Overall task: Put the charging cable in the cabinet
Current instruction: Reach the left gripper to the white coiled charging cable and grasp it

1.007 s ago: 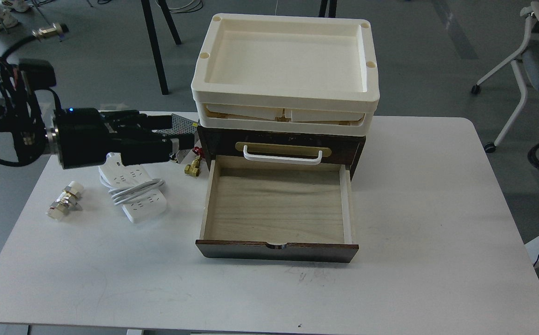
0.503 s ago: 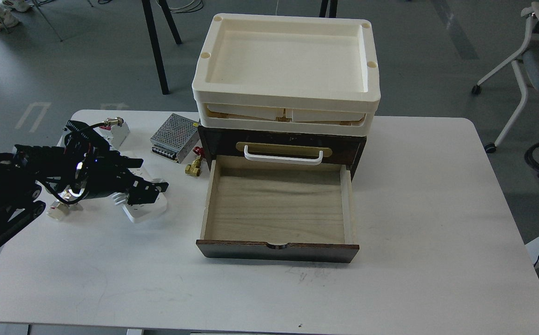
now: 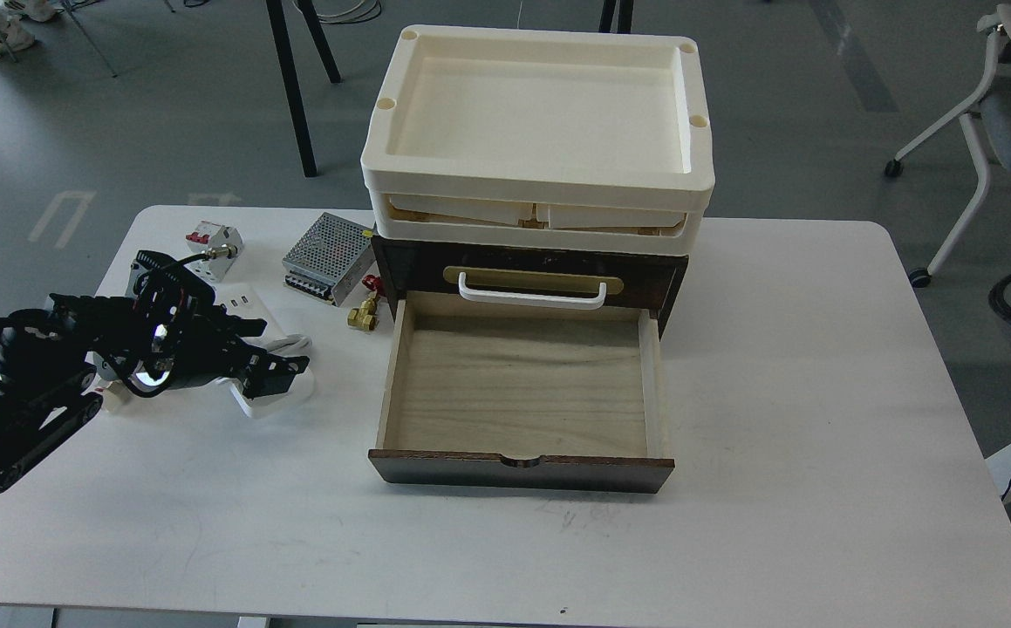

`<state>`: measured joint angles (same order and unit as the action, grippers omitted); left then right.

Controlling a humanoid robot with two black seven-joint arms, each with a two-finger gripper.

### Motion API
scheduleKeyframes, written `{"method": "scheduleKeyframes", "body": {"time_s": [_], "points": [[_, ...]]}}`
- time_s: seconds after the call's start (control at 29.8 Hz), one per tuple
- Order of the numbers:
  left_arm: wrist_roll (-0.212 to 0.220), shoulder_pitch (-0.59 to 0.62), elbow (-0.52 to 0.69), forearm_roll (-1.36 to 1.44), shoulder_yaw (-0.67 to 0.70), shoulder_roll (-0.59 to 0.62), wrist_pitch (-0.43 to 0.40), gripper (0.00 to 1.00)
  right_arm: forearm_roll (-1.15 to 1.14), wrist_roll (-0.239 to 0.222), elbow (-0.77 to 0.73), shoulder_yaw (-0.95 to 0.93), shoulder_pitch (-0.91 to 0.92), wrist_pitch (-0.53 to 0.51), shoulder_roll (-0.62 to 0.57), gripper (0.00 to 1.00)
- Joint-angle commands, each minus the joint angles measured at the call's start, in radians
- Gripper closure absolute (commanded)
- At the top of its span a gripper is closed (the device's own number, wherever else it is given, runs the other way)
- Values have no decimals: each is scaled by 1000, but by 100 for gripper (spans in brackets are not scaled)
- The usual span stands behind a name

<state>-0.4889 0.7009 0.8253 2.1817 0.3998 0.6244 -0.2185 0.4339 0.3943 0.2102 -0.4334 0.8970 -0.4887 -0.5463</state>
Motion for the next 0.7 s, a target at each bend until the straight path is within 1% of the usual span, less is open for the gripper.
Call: {"method": "scheduleKeyframes", "body": {"time_s": [0.0,0.07,0.1,0.13,0.17,0.2,0.27,0.34,0.57,0.67], "points": [[0,0,-28,0,-18,-8,19,36,0,0,0,-4,-9,0,-1,0],[0,0,-28,0,-18,-9,19,39,0,0,0,-10,-13,0,-1,0],[0,2,-25,0,-18,-9,19,49,0,0,-2,-13,-13,0,-1,0],[0,0,-23,0,-18,-9,21,74,0,0,-2,-13,-18,0,-1,0],[0,3,-23,0,-18,-9,21,87,0,0,-2,-13,-23,0,-3,0],[0,3,-22,0,-18,-9,19,87,0,0,-2,-13,-26,0,-3,0],[0,5,-22,0,-16,-14,21,92,0,0,-2,-13,-27,0,-1,0],[0,5,-17,0,-16,-20,22,100,2,0,-2,-13,-29,0,-3,0],[0,9,11,0,-13,1,19,100,3,0,-6,-21,-33,0,-3,0],[0,31,67,0,-13,72,8,100,3,0,-9,-25,-36,0,-3,0]]}}
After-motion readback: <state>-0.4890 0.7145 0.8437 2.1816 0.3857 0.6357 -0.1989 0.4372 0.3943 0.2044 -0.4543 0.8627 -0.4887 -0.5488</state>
